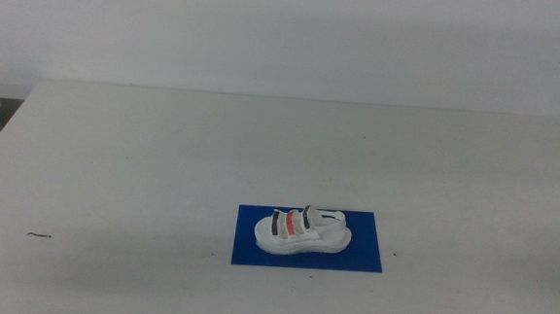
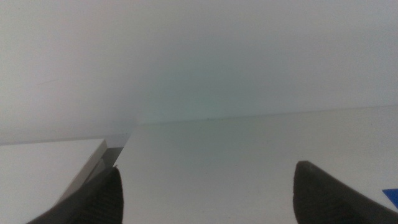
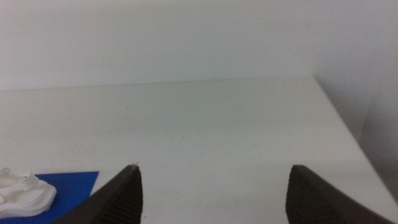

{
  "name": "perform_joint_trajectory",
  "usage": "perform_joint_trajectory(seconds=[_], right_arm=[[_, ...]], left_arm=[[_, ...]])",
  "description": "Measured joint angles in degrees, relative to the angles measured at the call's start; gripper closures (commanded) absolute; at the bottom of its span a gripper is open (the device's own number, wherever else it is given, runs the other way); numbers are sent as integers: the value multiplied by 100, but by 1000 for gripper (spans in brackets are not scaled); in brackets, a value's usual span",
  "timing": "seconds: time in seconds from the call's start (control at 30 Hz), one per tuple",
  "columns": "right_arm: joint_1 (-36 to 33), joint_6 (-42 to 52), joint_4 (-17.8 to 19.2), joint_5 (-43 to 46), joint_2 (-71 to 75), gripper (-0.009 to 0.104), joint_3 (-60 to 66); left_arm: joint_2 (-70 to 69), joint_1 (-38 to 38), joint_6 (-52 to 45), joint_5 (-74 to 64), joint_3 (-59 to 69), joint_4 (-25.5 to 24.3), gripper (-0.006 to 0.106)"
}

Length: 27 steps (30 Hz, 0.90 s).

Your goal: Use one arm to grab the shoe from the table and place it on the mat.

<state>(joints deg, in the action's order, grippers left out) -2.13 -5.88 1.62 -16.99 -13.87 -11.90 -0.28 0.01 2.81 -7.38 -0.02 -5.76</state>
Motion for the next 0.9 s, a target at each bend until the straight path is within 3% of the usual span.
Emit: perform_joint_trajectory(seconds=[0.43,0.9], right_arm=[[0,-73,-67,99,889,37,1121],[0,-86,-67,124,1361,37,1170]], left_arm=[[0,0,0,0,0,0,7],[0,0,0,0,0,0,7]])
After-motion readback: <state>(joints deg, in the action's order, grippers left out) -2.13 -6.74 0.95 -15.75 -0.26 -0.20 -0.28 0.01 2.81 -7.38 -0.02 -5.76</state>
